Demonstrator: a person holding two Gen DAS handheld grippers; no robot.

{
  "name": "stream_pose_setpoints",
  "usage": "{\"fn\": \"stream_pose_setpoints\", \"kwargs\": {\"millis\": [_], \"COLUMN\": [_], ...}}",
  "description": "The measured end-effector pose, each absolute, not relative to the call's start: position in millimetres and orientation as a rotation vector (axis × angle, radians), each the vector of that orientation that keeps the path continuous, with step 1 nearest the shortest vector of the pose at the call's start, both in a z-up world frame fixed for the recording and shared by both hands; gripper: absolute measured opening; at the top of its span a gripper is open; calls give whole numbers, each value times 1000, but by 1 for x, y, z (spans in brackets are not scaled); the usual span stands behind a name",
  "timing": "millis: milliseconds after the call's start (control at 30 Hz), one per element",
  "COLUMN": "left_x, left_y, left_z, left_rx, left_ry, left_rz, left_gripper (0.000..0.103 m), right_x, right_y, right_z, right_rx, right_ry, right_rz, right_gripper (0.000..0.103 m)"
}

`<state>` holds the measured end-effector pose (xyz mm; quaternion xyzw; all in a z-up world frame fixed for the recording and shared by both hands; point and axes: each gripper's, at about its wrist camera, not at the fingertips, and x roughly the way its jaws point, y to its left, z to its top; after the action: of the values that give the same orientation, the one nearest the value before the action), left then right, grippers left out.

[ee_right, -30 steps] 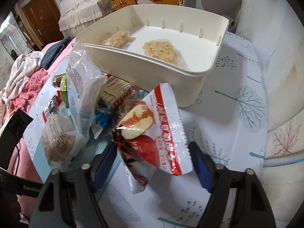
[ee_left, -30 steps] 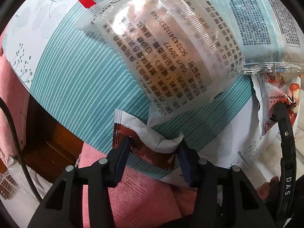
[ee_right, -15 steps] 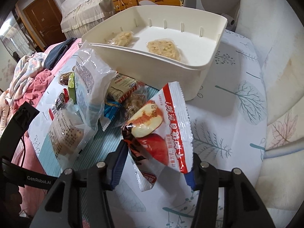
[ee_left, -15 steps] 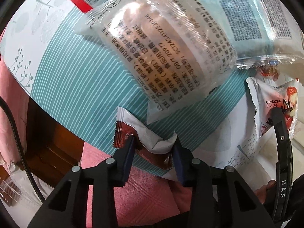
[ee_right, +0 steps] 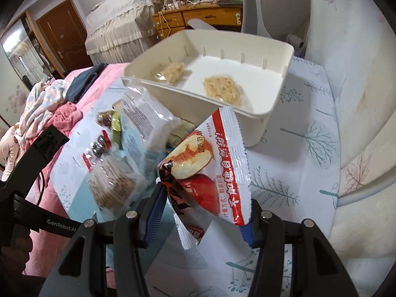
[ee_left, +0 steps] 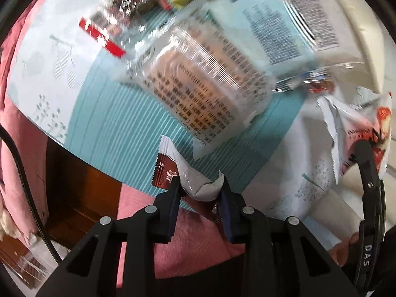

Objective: Organize snacks
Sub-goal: 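Carry both packets into the white tray while both tools open to release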

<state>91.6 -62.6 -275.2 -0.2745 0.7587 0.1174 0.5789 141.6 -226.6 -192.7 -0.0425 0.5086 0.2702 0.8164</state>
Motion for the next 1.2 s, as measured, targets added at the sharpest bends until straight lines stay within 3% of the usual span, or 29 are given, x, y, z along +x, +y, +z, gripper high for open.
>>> {"fn": "stream_pose_setpoints", "kwargs": {"millis": [733, 1200], "left_x": [186, 263], "left_y": [-45, -50], "left_z": [-92, -62], "left_rx": [-278, -178], "left_ry": [1551, 1384], "left_rz": [-14, -185], "left_gripper": [28, 28], "right_x": [162, 199], "right_y": [-190, -191], "right_z": [-105, -85], "right_rx": [81, 120], "right_ry": [931, 853], "right_rz": [522, 367], "right_gripper": [53, 54]}}
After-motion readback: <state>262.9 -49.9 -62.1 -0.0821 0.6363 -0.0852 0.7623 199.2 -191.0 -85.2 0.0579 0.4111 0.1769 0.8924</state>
